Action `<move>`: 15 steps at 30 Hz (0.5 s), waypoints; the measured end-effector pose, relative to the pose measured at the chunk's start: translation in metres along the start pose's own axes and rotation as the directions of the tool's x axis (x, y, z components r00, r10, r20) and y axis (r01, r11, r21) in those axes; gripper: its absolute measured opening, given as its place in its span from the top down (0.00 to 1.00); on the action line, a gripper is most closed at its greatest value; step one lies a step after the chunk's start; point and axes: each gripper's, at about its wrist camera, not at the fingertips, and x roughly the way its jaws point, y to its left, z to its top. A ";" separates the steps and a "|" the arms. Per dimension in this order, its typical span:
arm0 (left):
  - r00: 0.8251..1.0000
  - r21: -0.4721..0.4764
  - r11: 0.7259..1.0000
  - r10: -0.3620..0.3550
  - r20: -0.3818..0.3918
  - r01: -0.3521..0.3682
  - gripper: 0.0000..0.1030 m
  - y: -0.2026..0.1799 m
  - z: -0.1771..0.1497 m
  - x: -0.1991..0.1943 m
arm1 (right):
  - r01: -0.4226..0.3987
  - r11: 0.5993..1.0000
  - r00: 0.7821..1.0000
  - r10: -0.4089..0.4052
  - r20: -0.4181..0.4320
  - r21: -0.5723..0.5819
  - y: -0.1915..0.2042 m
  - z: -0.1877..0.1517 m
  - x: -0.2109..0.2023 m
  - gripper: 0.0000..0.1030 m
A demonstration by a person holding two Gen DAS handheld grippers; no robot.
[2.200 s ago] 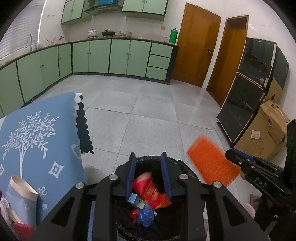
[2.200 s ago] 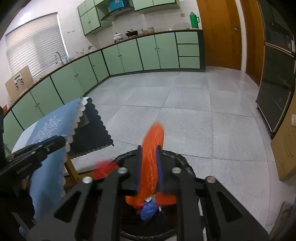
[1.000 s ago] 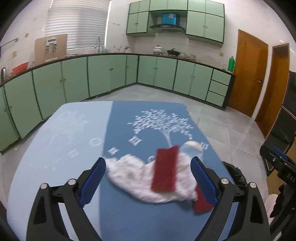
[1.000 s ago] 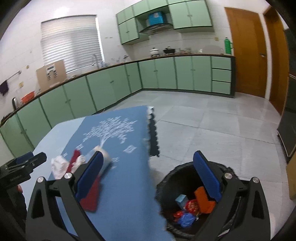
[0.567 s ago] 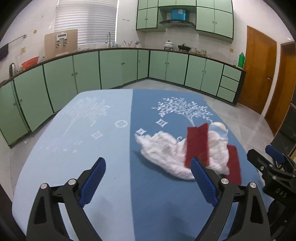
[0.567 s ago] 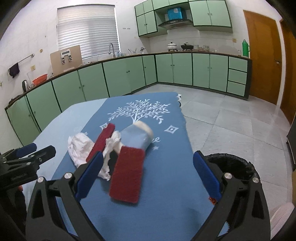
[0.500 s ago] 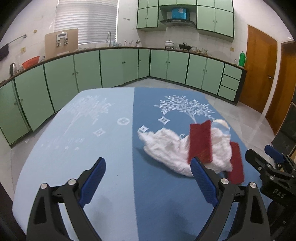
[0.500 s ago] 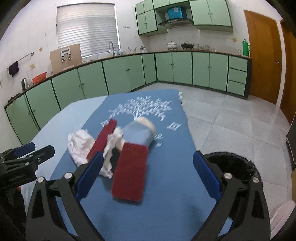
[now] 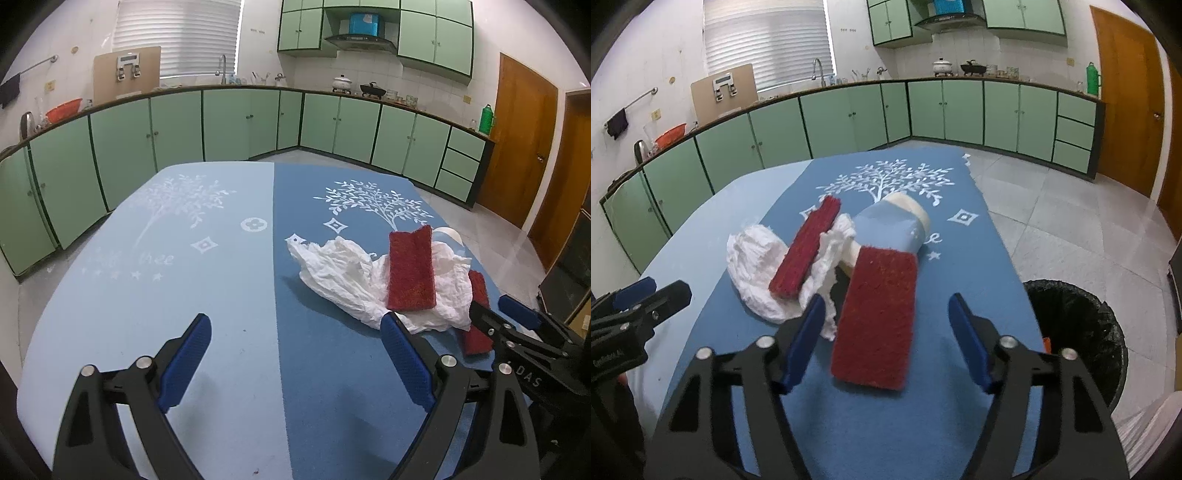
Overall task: Collect trash
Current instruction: 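Move both tools back over the tissue and red pads on the table, then grasp a red scouring pad with the right gripper while the left gripper approaches the tissue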
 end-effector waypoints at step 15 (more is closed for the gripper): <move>1.000 0.009 1.000 -0.022 -0.002 0.022 0.12 -0.014 0.002 0.000 | -0.039 0.999 0.999 0.040 0.010 -0.023 -0.006 0.001 -0.020 0.60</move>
